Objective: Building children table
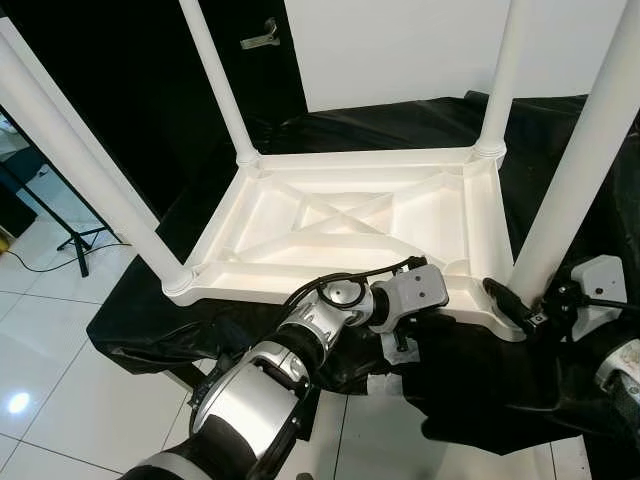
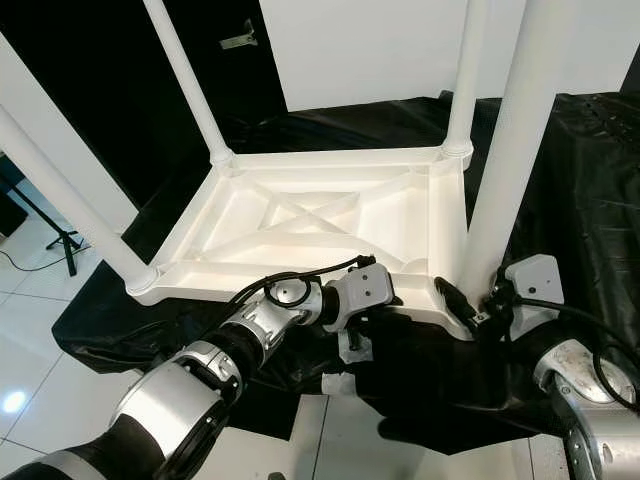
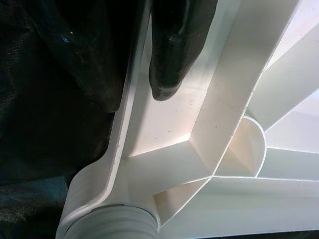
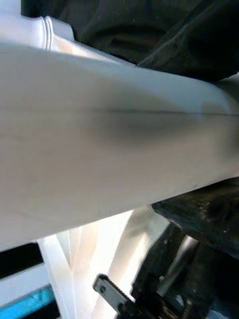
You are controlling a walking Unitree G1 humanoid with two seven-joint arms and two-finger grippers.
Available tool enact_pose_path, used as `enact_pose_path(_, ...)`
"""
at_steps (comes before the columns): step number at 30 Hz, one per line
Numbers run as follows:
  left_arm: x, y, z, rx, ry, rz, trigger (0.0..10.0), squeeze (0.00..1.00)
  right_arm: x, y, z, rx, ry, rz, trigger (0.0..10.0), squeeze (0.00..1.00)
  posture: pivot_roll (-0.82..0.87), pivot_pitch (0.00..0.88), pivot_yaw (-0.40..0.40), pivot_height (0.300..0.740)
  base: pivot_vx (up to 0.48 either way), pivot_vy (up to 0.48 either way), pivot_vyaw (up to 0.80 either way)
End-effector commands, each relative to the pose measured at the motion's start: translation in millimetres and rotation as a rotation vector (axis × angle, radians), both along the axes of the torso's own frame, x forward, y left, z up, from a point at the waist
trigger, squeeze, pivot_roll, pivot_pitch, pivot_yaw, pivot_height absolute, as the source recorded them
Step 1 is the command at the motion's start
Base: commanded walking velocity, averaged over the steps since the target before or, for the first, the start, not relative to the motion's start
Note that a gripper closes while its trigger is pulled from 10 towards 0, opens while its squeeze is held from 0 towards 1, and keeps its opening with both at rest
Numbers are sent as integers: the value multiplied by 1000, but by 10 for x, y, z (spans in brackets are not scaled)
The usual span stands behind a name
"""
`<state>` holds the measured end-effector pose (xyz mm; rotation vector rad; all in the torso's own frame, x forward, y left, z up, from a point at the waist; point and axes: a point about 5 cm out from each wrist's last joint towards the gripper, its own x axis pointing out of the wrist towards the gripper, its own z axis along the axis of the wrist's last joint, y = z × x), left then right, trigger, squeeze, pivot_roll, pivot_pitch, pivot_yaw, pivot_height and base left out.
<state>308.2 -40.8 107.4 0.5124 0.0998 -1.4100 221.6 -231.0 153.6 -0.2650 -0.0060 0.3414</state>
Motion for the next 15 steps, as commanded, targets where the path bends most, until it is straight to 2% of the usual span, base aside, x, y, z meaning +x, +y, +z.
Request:
enact_pose_path(1,-51,15,-192,42,39,81,10000,0,-33,34,-179,-19,38,-95,0,0,-62,0,131,740,0,0,0)
enact_pose_path(2,-53,12,-191,42,39,79,10000,0,-52,67,-222,-15,10,-172,0,0,-63,0,125,740,0,0,0)
enact_pose_path(3,-53,12,-191,42,39,79,10000,0,-52,67,-222,-15,10,-172,0,0,-63,0,125,740,0,0,0)
enact_pose_path(5,-54,7,-190,43,37,80,10000,0,-137,164,-311,5,-55,-354,0,0,-53,0,125,740,0,0,0)
enact_pose_path(6,-54,7,-190,43,37,80,10000,0,-137,164,-311,5,-55,-354,0,0,-53,0,125,740,0,0,0)
enact_pose_path(8,-57,-2,-186,37,40,81,10000,0,-234,304,-372,36,-90,-462,0,0,-43,0,123,740,0,0,0)
enact_pose_path(9,-57,-2,-186,37,40,81,10000,0,-234,304,-372,36,-90,-462,0,0,-43,0,123,740,0,0,0)
enact_pose_path(11,-55,30,-212,43,42,89,10000,0,-217,210,-336,68,-131,-597,0,0,-40,0,115,740,0,0,0)
enact_pose_path(15,-60,46,-233,47,46,93,10000,0,-212,235,-329,79,-136,-603,0,0,-42,0,115,740,0,0,0)
